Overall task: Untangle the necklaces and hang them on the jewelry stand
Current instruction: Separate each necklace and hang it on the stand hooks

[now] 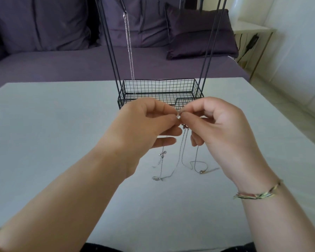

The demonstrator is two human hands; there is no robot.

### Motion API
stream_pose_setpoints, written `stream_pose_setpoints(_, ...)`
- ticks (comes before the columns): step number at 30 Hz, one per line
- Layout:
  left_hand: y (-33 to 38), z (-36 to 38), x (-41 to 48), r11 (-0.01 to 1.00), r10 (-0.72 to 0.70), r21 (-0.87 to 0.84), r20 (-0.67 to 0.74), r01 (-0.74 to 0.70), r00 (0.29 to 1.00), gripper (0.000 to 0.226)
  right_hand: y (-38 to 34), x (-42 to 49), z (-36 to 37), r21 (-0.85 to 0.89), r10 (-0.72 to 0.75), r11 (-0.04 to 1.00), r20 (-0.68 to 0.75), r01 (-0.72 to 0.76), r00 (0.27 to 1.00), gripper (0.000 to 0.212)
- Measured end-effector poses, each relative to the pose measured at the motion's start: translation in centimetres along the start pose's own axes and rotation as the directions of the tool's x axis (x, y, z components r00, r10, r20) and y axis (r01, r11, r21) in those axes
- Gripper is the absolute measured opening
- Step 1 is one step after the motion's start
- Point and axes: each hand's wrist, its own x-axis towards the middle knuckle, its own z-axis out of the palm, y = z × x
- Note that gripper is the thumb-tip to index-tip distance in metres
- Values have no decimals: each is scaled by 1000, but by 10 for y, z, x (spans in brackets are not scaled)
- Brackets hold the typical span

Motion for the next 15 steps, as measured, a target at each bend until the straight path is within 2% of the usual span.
stream_pose_setpoints(4,1,1,-2,988,102,120,-31,-98,994,10,-2,-1,-1,-49,-5,999,-15,5,1000,10)
stream_pose_setpoints(8,1,3,-5,931,223,305,-45,-199,974,17,-3,-3,1,-107,-15,994,-25,13,1000,7)
stream_pose_setpoints(15,1,2,-7,832,309,493,-30,-254,951,15,-5,-4,2,-75,-15,997,36,17,999,9)
